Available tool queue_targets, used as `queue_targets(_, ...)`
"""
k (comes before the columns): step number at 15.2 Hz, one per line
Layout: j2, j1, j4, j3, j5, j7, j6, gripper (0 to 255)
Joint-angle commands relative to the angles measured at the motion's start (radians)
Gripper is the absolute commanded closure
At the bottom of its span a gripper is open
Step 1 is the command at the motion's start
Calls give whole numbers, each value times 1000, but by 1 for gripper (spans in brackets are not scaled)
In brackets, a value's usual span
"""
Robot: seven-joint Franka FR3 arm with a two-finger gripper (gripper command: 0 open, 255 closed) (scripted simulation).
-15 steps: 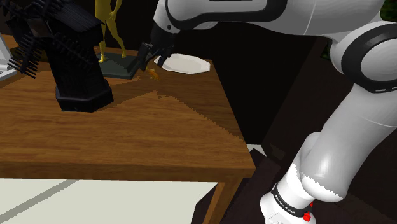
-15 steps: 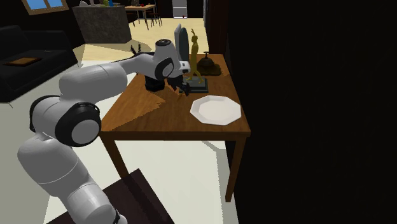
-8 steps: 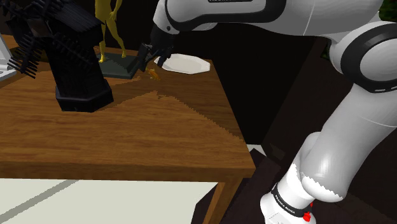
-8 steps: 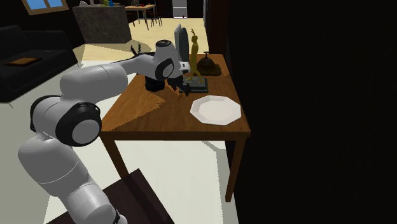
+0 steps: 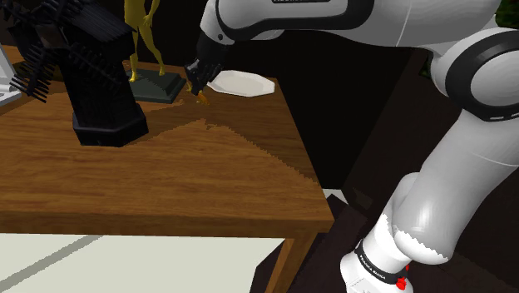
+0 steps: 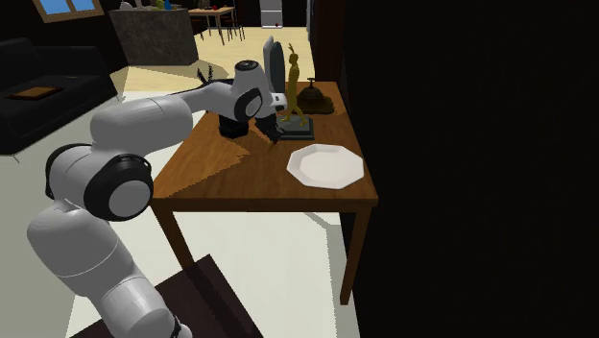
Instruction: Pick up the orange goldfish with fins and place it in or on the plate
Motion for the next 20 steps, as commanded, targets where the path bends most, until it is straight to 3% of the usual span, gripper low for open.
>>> queue_targets(1, 0, 0, 0, 0, 0, 0, 0, 255)
queue_targets(20, 44, -11, 276, -10, -3, -8, -233, 255)
